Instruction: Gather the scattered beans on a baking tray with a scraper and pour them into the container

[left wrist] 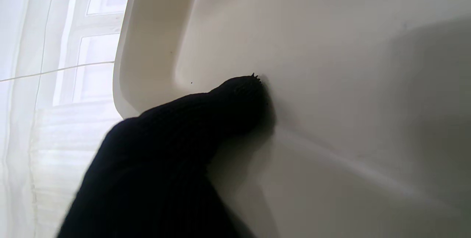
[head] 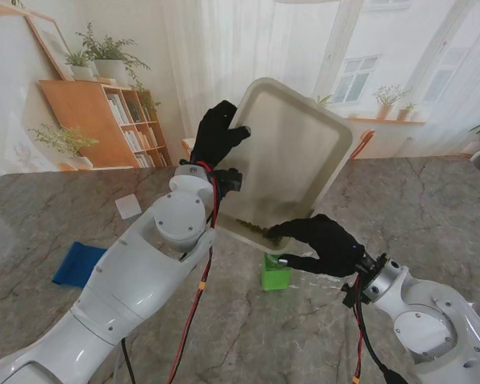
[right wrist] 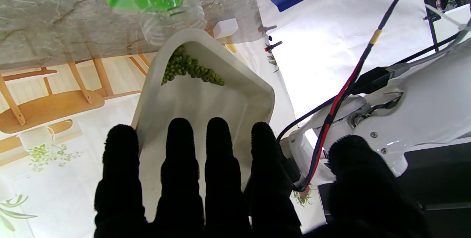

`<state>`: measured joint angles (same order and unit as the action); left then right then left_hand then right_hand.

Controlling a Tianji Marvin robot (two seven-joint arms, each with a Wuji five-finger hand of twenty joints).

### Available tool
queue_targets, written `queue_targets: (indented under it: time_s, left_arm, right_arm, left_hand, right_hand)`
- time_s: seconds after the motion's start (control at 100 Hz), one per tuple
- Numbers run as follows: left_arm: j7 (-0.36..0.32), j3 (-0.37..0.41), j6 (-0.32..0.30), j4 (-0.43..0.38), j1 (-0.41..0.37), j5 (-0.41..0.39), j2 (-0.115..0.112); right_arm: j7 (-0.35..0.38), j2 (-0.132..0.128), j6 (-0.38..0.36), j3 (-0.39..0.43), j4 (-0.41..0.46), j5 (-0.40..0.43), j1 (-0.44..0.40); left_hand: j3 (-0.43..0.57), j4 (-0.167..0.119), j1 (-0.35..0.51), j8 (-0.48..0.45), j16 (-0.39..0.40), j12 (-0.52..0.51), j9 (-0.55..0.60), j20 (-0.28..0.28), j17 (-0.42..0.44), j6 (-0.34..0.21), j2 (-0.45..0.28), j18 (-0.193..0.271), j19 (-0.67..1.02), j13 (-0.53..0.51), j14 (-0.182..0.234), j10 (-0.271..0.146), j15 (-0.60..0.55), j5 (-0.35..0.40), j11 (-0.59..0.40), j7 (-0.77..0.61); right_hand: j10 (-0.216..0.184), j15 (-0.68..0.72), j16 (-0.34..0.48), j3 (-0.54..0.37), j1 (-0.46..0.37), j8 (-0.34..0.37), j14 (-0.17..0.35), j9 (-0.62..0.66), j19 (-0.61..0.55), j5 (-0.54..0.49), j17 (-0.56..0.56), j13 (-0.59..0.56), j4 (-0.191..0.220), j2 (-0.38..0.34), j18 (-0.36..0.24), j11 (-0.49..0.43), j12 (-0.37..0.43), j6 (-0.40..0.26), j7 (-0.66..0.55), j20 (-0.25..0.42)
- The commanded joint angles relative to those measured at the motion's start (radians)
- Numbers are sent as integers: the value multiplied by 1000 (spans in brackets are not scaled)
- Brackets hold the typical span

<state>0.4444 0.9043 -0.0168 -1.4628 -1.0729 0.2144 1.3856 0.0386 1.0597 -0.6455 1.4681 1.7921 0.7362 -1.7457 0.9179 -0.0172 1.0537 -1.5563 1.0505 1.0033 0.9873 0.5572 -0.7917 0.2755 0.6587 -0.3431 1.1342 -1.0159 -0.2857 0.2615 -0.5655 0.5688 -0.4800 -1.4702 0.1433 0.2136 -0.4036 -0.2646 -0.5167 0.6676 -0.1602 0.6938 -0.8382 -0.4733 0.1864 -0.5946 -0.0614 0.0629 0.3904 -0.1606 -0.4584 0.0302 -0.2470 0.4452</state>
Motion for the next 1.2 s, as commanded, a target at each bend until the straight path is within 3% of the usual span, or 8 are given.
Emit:
queue_targets:
  time_s: [0.0,1.19]
  left_arm:
    - [-1,-8,-12,-10,1,11,11]
    - [-29,-14,-54,-37,-1,10,1]
  right_arm:
    - [13,3,-5,1,4,1,-6]
    - [14,3,-9,-3,-1,-6,-4]
  left_hand:
    - [126,-76,85,-14,7,29,71,105,-92,-37,-45,203,170,-69,92,-190,-64,18,-99,-30]
    - [134,-74,83,-14,7,32,80,107,-93,-35,-39,193,178,-73,87,-188,-67,25,-96,-34]
  right_hand:
    - [-18,2,-11,-1,-8,-20,9,-10,43,5,-14,-1,28,-22,-70,3,6,-11,6,-3]
    - [-20,1,-11,-1,-7,-20,10,-12,43,5,-14,1,28,-22,-70,4,6,-10,6,-3]
